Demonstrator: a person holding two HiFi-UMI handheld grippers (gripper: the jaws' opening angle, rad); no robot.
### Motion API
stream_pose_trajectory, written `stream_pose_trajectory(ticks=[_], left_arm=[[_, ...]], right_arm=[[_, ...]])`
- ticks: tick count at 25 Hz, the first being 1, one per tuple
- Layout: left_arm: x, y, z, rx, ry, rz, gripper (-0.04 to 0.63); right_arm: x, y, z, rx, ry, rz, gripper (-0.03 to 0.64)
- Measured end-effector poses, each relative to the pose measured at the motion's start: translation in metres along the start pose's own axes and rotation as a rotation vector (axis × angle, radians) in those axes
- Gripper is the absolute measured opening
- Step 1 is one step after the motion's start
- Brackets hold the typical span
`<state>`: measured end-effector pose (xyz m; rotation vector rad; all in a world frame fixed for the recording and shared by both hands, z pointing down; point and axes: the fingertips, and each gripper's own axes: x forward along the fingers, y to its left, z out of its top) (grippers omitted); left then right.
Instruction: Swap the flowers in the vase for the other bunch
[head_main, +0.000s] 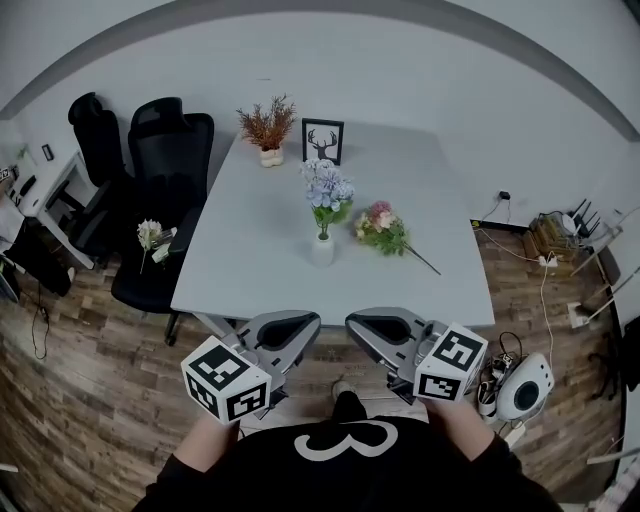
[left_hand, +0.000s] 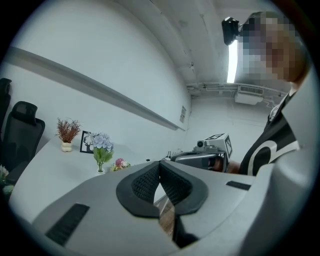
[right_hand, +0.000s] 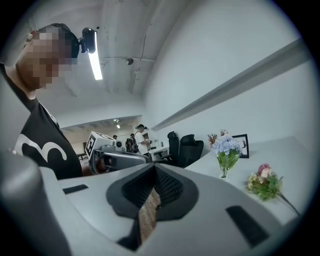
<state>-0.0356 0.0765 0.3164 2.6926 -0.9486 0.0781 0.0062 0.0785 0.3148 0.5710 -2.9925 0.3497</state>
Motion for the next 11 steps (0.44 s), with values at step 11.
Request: stream_pose_trajectory(ticks=[11], left_arm=[[-0.0027,-0.0023,0.0012,-0.01,-0.022,-0.005,0.011]], right_arm=[[-0.0048,0.0067,-0.0011,-0.005,-0.001,-0.017,0.006]])
